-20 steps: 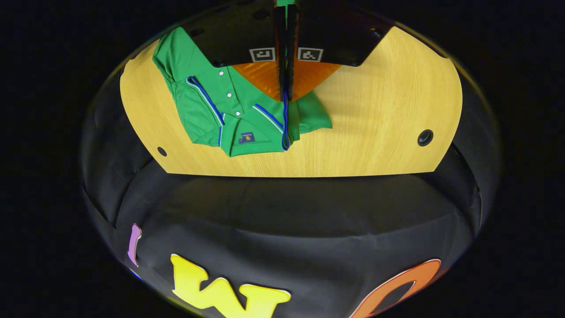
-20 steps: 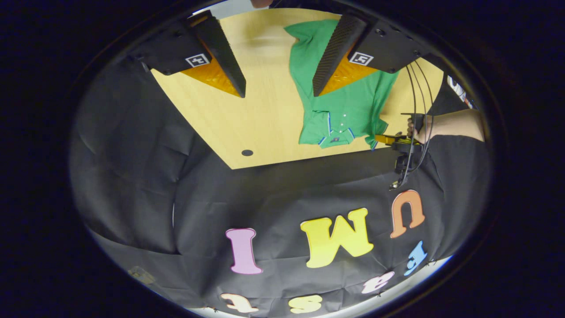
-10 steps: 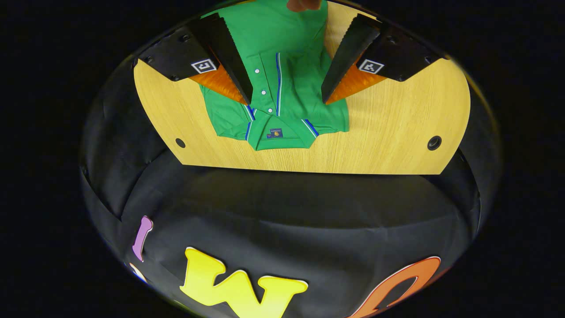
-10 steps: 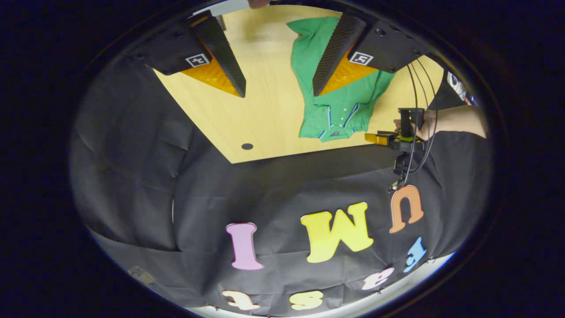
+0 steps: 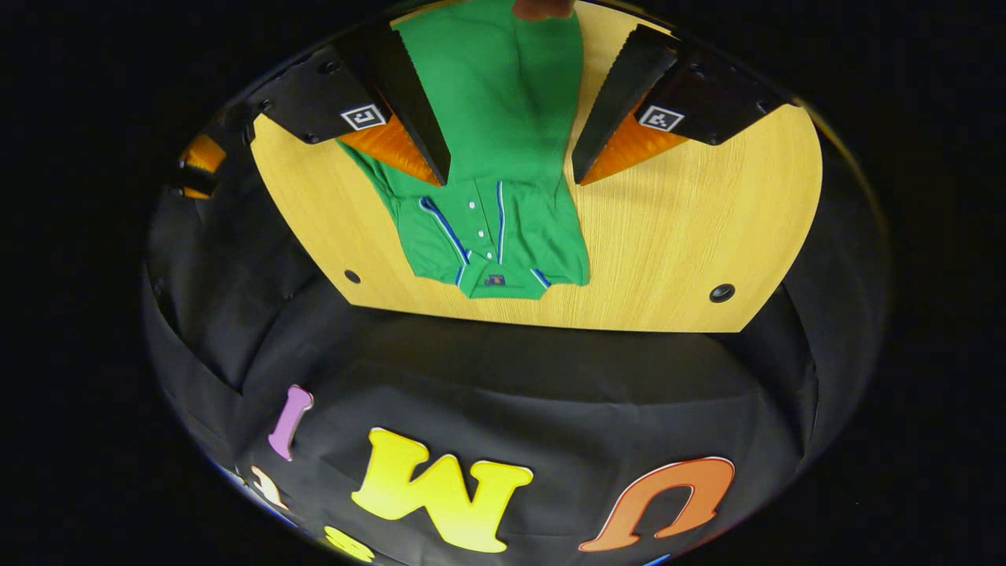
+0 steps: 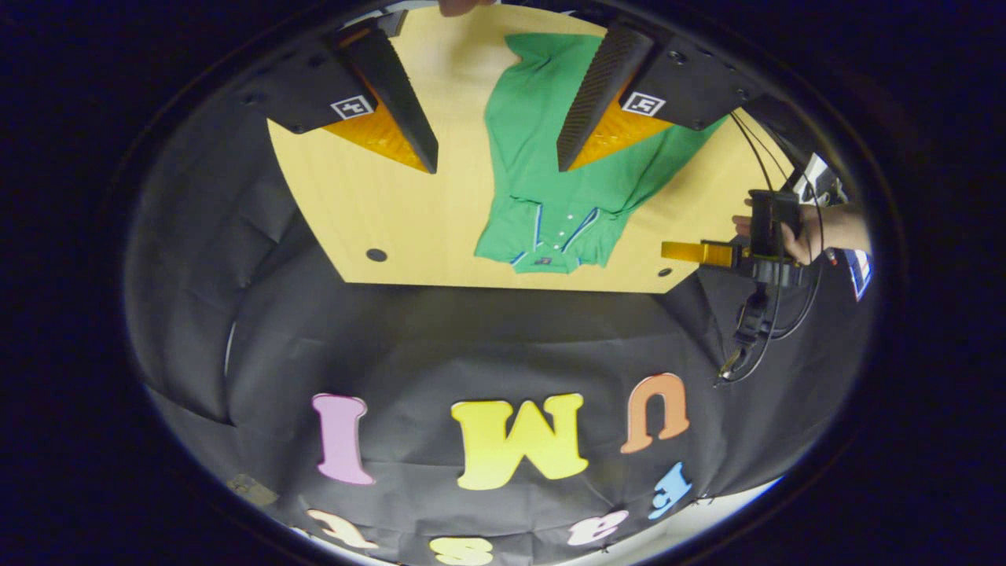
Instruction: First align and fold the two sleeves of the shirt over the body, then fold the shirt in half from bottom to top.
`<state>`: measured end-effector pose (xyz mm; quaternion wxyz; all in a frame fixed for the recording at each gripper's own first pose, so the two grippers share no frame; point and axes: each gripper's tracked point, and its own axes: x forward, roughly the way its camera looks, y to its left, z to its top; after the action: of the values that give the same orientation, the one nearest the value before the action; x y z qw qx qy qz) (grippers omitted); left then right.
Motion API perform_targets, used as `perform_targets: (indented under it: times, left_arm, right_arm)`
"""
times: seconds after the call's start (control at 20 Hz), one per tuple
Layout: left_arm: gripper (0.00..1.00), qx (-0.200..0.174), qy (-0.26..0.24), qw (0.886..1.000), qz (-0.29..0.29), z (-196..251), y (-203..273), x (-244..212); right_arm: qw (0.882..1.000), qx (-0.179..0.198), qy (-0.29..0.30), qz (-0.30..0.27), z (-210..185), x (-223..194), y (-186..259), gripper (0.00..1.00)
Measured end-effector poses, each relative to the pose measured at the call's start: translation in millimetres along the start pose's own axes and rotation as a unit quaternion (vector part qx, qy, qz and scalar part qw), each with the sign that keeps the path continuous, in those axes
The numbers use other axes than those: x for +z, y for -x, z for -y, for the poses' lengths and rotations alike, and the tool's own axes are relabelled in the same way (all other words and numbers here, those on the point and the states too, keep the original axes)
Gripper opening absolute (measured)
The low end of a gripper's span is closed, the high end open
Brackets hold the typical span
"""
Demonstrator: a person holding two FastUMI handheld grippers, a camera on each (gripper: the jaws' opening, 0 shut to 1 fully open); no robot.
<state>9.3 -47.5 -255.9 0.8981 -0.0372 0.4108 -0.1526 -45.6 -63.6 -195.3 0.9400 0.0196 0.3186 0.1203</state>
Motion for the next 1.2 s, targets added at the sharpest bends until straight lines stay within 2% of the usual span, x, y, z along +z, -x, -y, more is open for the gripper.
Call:
perform_targets:
  times: [0.05, 0.25, 0.3, 0.4, 0.55, 0.6, 0.65, 0.7, 0.85, 1.05, 1.2]
  left_arm:
    - [1.00, -0.002, -0.005, 1.000, -0.012, 5, 12, -21]
    - [1.00, 0.002, 0.001, 0.997, -0.077, 7, 49, -109]
    - [1.00, 0.010, 0.004, 0.996, -0.090, 2, 57, -126]
    - [1.00, 0.026, 0.007, 0.993, -0.116, -8, 73, -156]
    - [1.00, 0.046, -0.015, 0.986, -0.160, -27, 92, -195]
    - [1.00, 0.051, -0.017, 0.984, -0.170, -33, 96, -207]
    - [1.00, 0.053, -0.014, 0.983, -0.178, -37, 97, -217]
    - [1.00, 0.053, -0.007, 0.981, -0.186, -40, 96, -228]
    - [1.00, 0.052, -0.006, 0.978, -0.203, -41, 94, -250]
    - [1.00, 0.054, -0.030, 0.978, -0.200, -41, 89, -257]
    - [1.00, 0.057, -0.069, 0.975, -0.204, -44, 88, -267]
  right_arm:
    - [1.000, 0.013, 0.008, -0.009, -6, -4, -2, 0.94]
    - [0.997, 0.050, 0.033, -0.056, -21, -37, -5, 0.94]
    - [0.995, 0.057, 0.037, -0.074, -24, -50, -6, 0.98]
    - [0.990, 0.069, 0.046, -0.116, -27, -80, -6, 0.98]
    - [0.980, 0.075, 0.056, -0.176, -24, -126, 0, 0.98]
    - [0.977, 0.075, 0.063, -0.191, -21, -142, 3, 0.94]
    - [0.973, 0.067, 0.074, -0.209, -14, -159, 4, 0.99]
    - [0.969, 0.063, 0.079, -0.227, -8, -173, 3, 0.94]
    - [0.959, 0.067, 0.068, -0.268, -14, -204, 7, 0.99]
    - [0.952, 0.077, 0.096, -0.280, -27, -218, -5, 0.99]
    - [0.947, 0.084, 0.121, -0.286, -34, -227, -13, 0.99]
